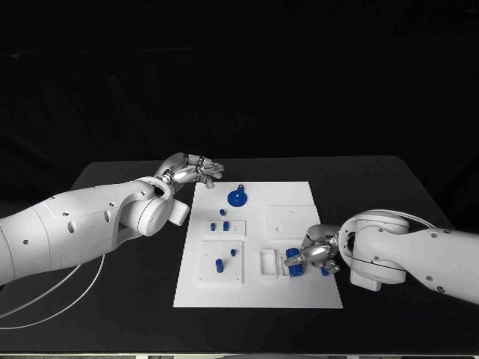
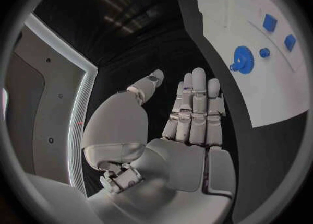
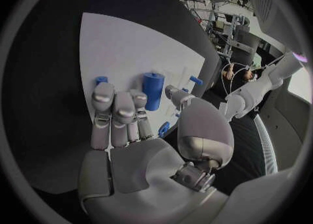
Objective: Assemble the parts on the task board
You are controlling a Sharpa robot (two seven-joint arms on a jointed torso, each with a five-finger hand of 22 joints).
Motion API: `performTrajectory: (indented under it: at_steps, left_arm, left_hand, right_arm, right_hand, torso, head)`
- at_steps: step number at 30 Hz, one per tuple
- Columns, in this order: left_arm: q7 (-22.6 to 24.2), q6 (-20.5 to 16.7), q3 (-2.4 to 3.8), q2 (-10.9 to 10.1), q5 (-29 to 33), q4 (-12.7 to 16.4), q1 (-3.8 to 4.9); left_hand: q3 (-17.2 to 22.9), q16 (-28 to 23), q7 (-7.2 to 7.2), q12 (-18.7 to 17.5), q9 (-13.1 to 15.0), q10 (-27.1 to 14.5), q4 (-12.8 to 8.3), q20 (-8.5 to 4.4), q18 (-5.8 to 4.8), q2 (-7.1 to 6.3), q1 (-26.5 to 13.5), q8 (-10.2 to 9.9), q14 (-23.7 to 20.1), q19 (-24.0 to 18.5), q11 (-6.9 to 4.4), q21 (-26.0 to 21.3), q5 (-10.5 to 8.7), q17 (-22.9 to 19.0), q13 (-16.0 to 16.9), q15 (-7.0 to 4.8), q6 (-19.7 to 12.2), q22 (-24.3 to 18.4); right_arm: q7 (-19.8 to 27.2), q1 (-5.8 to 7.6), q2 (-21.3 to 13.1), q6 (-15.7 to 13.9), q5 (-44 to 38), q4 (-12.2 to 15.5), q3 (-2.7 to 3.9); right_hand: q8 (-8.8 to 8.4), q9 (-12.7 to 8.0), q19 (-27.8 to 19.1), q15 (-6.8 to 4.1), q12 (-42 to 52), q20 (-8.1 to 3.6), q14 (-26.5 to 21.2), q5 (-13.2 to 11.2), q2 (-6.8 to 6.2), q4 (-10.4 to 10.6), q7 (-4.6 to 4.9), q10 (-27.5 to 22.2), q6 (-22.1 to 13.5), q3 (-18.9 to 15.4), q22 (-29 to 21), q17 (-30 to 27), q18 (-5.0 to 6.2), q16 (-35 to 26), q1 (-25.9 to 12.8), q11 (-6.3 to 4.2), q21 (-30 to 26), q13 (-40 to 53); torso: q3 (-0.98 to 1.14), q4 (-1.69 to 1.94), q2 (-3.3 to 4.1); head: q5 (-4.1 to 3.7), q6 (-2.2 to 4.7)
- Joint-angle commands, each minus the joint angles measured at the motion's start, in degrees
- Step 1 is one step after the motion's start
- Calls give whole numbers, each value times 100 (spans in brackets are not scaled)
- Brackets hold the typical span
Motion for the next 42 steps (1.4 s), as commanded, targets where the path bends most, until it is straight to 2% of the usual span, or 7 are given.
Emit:
performTrajectory:
  at_steps: [1, 10, 15, 22, 27, 38, 42]
  left_arm:
    - [75, 74, 5, -1, 41, 18, 2]
    - [74, 72, 5, -12, 41, 19, 2]
    - [72, 75, 5, -21, 41, 18, 3]
    - [71, 91, 5, -27, 41, 23, 3]
    - [69, 89, 5, -32, 41, 22, 3]
    - [66, 95, 5, -19, 41, -2, 3]
    - [68, 90, 5, -13, 41, -9, 3]
  left_hand:
    - [-1, -27, 2, -14, -7, -31, 25, -52, 77, 19, -60, 24, 39, 19, -8, -20, 7, 11, 5, 1, -38, 10]
    - [-1, -28, 3, -14, -7, -32, 25, -52, 78, 19, -58, 24, 39, 18, -9, -22, 7, 14, 5, 1, -41, 12]
    - [-1, -29, 3, -14, -7, -33, 26, -52, 79, 20, -58, 24, 38, 18, -9, -23, 7, 15, 5, 1, -42, 13]
    - [-2, -31, 3, -14, -8, -33, 28, -52, 79, 19, -59, 25, 37, 18, -8, -25, 7, 18, 5, 1, -43, 15]
    - [0, -34, 3, -14, -8, -35, 26, -52, 80, 20, -53, 25, 36, 17, -9, -27, 10, 21, 5, 1, -45, 17]
    - [8, -38, 1, -14, -9, -36, 19, -53, 83, 25, -35, 28, 36, 16, -9, -31, 13, 28, 6, 0, -45, 23]
    - [9, -39, 0, -14, -9, -36, 18, -53, 83, 25, -33, 29, 36, 16, -9, -32, 14, 30, 6, 0, -44, 24]
  right_arm:
    - [-25, -49, 40, 22, -99, -20, -24]
    - [-20, -49, 87, -35, -130, -52, -24]
    - [-15, -49, 86, -96, -106, -68, -24]
    - [-13, -48, 99, -193, 204, -71, -24]
    - [-24, -42, 55, -255, 235, -41, -23]
    - [-44, 175, -104, -274, 304, 126, -22]
    - [-48, 192, -102, -285, 406, 160, -22]
  right_hand:
    - [-26, -11, -1, -8, 25, -54, -34, -23, 40, -64, 14, -3, 5, 22, 102, 10, 361, 34, 68, 8, 30, 6]
    - [-35, 10, -8, -10, 16, -48, -30, -24, 78, -171, 9, 9, 46, 162, 93, 9, 361, 35, 250, 4, 52, 16]
    - [-27, 26, -10, -17, 4, -33, -26, -24, 183, -232, -3, 23, 111, 348, 90, 7, 361, 35, 364, -7, 68, 18]
    - [-37, 33, -15, -19, -11, 2, -22, -22, 90, -224, -8, 35, 156, 428, 89, 3, 361, 34, 287, -11, 88, 19]
    - [-36, 40, -12, -25, -17, 12, -18, -10, 90, -268, -17, 47, 198, 500, 88, 1, 361, 36, 305, -18, 102, 21]
    - [-32, 49, -16, -34, -35, 41, -12, -1, 132, -341, -34, 70, 288, 551, 90, -2, 361, 39, 250, -34, 128, 19]
    - [-32, 50, -18, -39, -40, 50, -10, 4, 132, -353, -41, 80, 317, 564, 90, -3, 361, 41, 218, -40, 135, 17]
  torso:
    - [0, -4, 2]
    - [2, 0, 5]
    - [0, -4, 7]
    - [2, -5, 6]
    - [3, -4, 7]
    - [1, -7, 9]
    - [0, -6, 11]
  head:
    - [10, -6]
    - [20, -22]
    - [26, -27]
    - [30, -29]
    - [37, -36]
    - [49, -34]
    - [54, -33]
